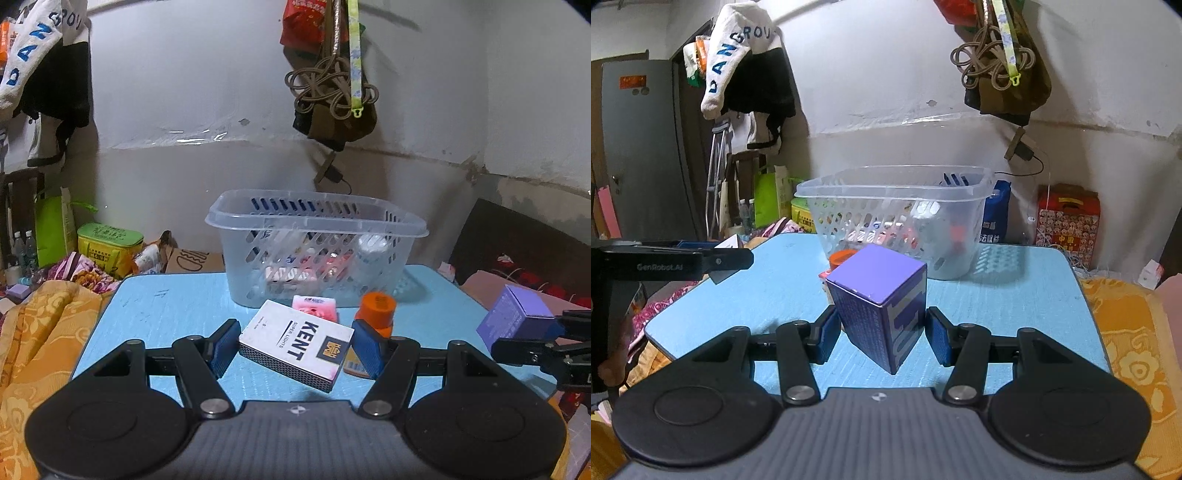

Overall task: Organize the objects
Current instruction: 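Lift the KENT and purple boxes over the basket and release both, then grasp the orange-capped bottle with right gripper while left gripper grasps pink tissue pack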

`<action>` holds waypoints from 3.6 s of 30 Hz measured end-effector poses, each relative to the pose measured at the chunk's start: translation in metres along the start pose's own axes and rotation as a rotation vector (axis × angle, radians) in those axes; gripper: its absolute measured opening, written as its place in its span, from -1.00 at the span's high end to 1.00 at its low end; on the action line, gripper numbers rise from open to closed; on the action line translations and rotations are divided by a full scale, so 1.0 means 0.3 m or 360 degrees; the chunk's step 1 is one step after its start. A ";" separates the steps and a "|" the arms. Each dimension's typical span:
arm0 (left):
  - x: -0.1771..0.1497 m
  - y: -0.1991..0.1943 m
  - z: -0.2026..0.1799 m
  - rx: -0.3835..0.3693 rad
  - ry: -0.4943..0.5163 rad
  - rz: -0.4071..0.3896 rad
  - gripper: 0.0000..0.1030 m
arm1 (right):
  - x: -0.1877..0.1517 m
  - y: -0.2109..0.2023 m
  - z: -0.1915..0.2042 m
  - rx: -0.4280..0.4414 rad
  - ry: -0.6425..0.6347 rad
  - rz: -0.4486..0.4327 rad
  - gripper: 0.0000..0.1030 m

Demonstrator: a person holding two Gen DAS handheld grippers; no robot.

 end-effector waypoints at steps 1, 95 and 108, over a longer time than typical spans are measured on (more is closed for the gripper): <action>0.002 -0.003 -0.003 -0.0009 0.0002 -0.0007 -0.34 | 0.000 -0.001 -0.004 0.0000 0.0005 -0.0002 -0.05; -0.018 0.331 0.101 0.0008 -0.0108 0.0234 -1.00 | -0.007 0.357 0.065 -0.0057 -0.0122 0.0278 -0.13; -0.002 0.562 -0.055 0.0195 -0.0064 0.0448 -0.94 | -0.050 0.207 -0.086 -0.0114 0.0039 0.0280 -0.14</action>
Point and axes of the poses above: each gripper's, at about its wrist camera, not at the fingertips, and y roughly the way its jaws point, z to its left, x to its top, the point moved 1 cm from there along y, roughly the way its jaws point, and after that the axes turned 1 degree about z, right-handed, at the moved point
